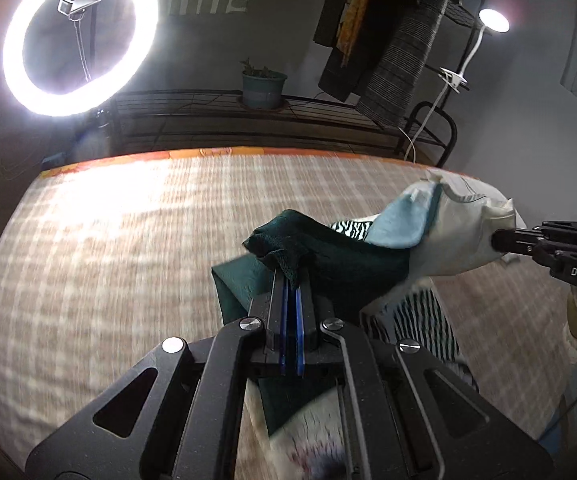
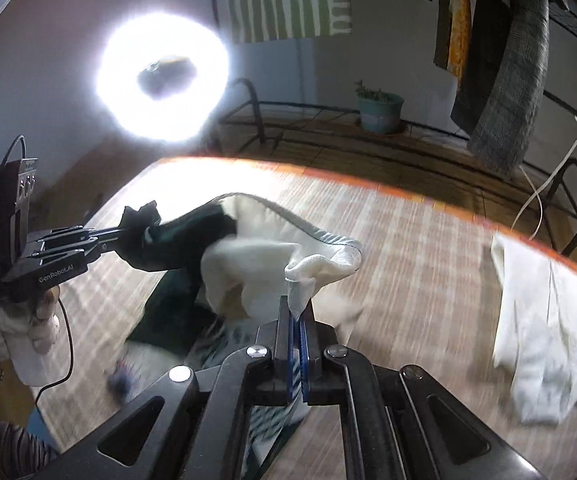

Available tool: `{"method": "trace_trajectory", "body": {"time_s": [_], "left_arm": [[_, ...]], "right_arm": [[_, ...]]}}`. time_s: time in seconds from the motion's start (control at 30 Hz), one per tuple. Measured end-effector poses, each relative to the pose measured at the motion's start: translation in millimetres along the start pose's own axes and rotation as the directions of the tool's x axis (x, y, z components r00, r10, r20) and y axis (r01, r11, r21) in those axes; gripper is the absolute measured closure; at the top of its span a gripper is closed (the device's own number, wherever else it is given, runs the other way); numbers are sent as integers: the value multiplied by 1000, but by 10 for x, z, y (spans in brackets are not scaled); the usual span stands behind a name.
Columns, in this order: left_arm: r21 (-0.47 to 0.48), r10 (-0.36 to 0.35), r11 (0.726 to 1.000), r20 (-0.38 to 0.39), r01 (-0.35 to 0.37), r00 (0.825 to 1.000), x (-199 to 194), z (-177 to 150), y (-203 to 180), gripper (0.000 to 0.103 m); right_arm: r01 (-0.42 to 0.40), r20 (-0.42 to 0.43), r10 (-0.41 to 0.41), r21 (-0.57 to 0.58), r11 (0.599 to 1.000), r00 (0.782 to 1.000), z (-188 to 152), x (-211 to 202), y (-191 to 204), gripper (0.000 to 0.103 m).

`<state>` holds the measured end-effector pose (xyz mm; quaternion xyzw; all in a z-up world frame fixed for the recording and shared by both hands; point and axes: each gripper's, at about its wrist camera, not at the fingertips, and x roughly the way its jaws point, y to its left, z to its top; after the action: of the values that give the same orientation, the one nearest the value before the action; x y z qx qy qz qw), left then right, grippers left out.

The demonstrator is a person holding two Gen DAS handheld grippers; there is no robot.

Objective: Fold small clothes

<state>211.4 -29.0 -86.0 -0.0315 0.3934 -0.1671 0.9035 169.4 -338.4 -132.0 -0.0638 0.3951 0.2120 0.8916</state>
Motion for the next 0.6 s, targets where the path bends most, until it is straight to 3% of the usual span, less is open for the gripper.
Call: {"method": "trace_trajectory", "body": {"time_s": [0.23, 0.4, 0.53, 0.6], "left_arm": [[63, 28, 998, -40, -26, 999, -148, -631, -103, 103], [87, 40, 996, -78, -33, 996, -167, -915, -69, 103], [134, 60, 990, -85, -48, 995, -294, -1087, -41, 102], [138, 57, 989, -92, -44, 994, -384, -1157, 6, 97]], "right_arm": [[20, -23, -21, -24, 1000, 1000, -668, -44, 230, 103], [63, -27, -65, -72, 995, 997, -947, -45, 380, 103], [74, -11, -75, -86, 994, 997, -1140, -166, 422, 98], [63, -7, -64, -89, 994, 998, -1218, -238, 437, 87]]}}
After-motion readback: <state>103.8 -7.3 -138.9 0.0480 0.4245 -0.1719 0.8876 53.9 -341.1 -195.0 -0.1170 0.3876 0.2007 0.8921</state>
